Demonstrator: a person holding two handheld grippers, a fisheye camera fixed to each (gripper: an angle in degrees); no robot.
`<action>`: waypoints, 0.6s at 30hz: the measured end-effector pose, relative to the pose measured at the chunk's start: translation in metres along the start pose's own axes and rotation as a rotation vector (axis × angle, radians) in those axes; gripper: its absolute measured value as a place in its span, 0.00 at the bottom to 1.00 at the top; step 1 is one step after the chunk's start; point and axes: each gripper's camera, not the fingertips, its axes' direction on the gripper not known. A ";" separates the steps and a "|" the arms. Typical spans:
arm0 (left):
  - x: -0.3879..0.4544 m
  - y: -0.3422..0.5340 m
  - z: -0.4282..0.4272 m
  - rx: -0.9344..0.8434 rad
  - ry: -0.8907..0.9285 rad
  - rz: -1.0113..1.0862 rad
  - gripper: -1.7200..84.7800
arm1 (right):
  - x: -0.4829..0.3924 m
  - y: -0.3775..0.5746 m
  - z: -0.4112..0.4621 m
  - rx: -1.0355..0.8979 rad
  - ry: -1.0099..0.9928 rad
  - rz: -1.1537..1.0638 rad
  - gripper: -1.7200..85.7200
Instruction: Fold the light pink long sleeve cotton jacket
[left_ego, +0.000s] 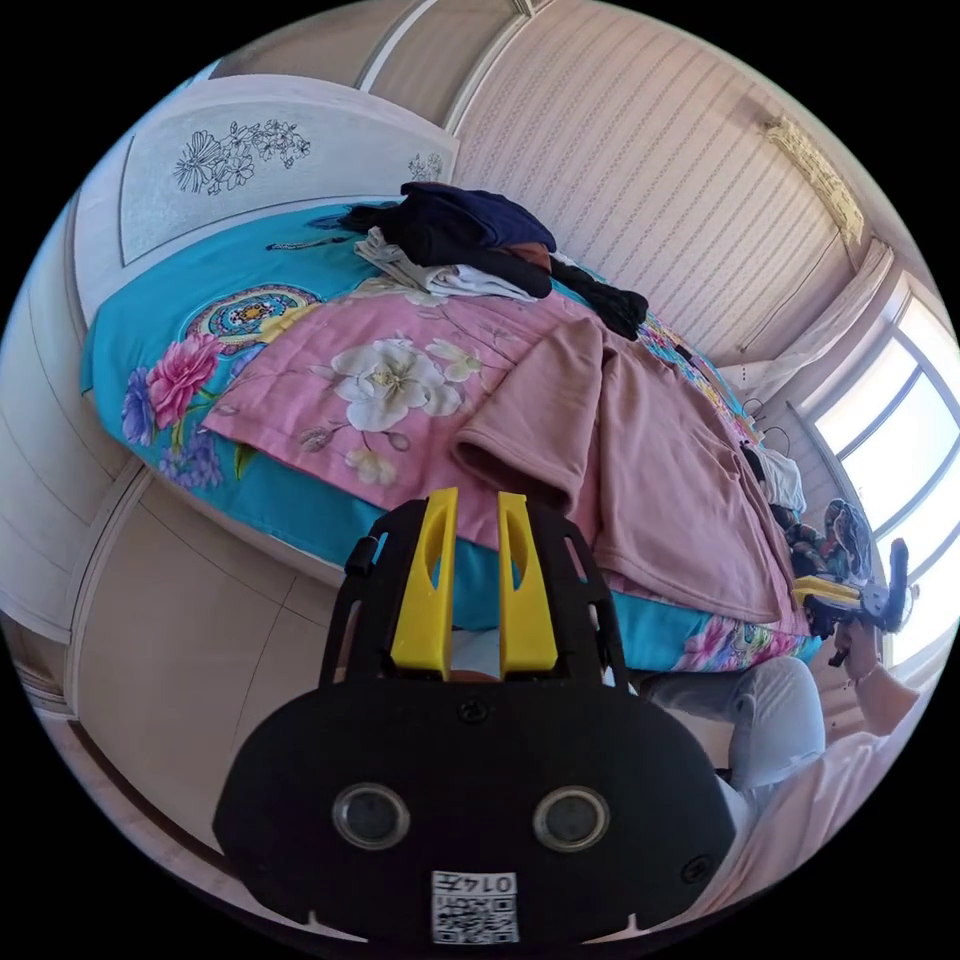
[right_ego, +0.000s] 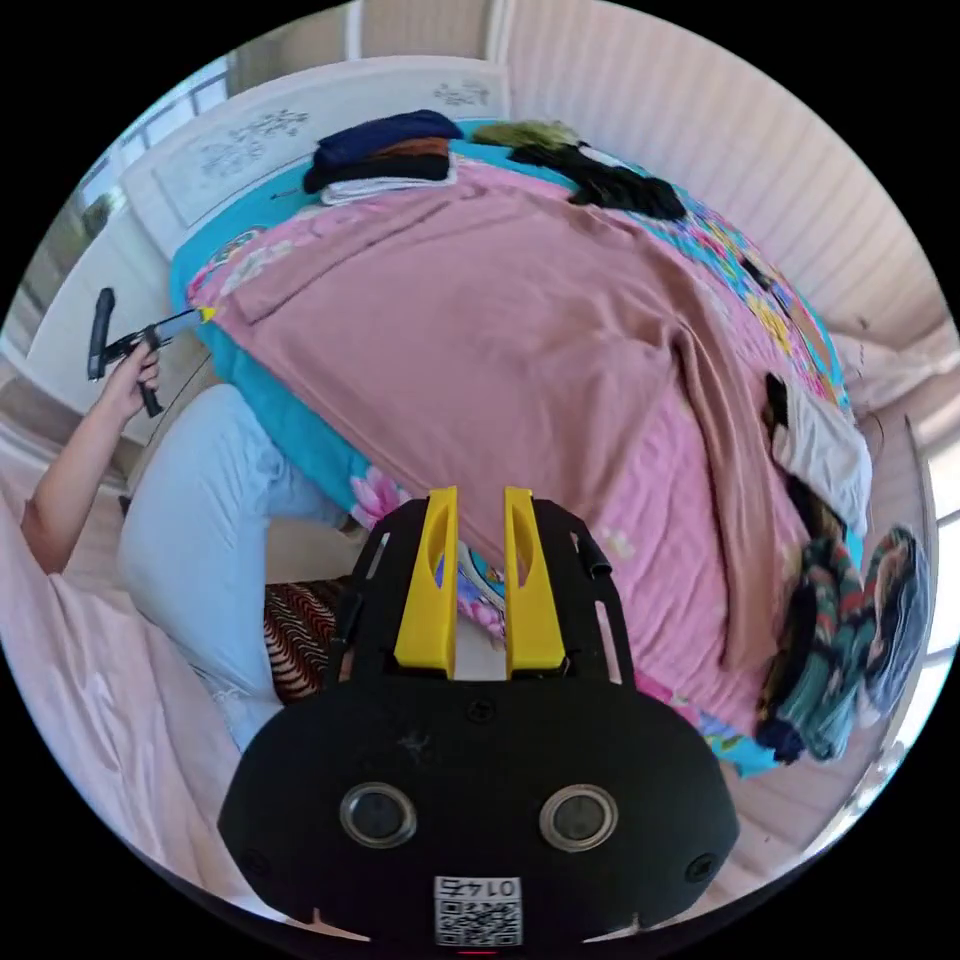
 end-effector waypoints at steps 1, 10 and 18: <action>-0.008 -0.003 -0.003 0.001 0.009 -0.011 0.10 | -0.023 -0.027 0.006 0.057 -0.030 -0.085 0.10; -0.057 -0.030 -0.023 0.008 0.116 -0.117 0.09 | -0.178 -0.202 0.089 0.159 -0.264 -0.421 0.11; -0.079 -0.054 -0.040 -0.043 0.146 -0.056 0.02 | -0.211 -0.247 0.182 -0.133 -0.239 -0.436 0.07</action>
